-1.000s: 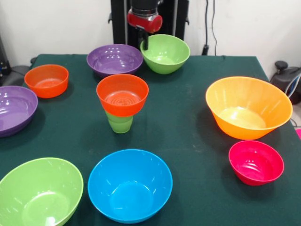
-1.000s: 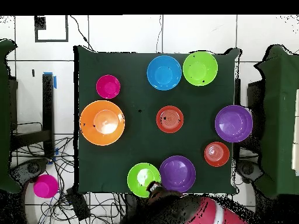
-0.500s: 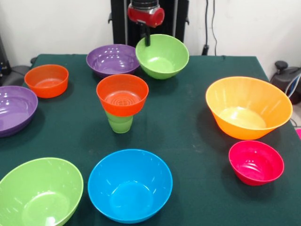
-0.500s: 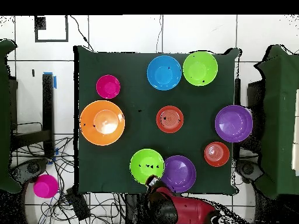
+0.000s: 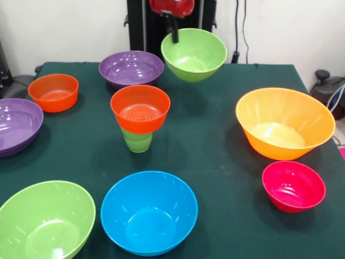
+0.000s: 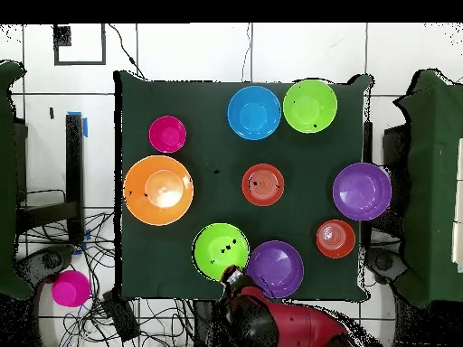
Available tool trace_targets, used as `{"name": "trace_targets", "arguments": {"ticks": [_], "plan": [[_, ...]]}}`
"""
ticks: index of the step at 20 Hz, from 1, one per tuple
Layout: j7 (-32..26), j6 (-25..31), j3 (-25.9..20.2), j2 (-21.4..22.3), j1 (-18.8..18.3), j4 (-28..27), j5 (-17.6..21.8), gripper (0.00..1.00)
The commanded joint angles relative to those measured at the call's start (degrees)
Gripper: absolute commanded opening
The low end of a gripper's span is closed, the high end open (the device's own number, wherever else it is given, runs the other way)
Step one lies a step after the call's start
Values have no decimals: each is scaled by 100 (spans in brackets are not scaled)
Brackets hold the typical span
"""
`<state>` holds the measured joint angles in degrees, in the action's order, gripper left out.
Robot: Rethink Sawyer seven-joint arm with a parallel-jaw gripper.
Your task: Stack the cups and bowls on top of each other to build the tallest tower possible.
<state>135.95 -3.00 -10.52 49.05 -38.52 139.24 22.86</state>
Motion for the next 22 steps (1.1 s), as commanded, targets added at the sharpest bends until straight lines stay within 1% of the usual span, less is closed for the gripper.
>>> {"name": "trace_targets", "arguments": {"ticks": [1,2,6,11,15,18,20,22], "plan": [[365,813,-1316,494,-270,394,-509,0],[360,797,-1341,445,-298,397,-507,0],[317,672,-1175,179,-249,264,-388,0],[407,619,-1273,145,-261,369,-440,0],[449,558,-1261,95,-207,357,-435,0],[406,619,-1272,115,-181,316,-428,0],[315,752,-1277,224,-181,272,-419,0],[104,1068,-1411,496,-295,228,-455,0]]}}
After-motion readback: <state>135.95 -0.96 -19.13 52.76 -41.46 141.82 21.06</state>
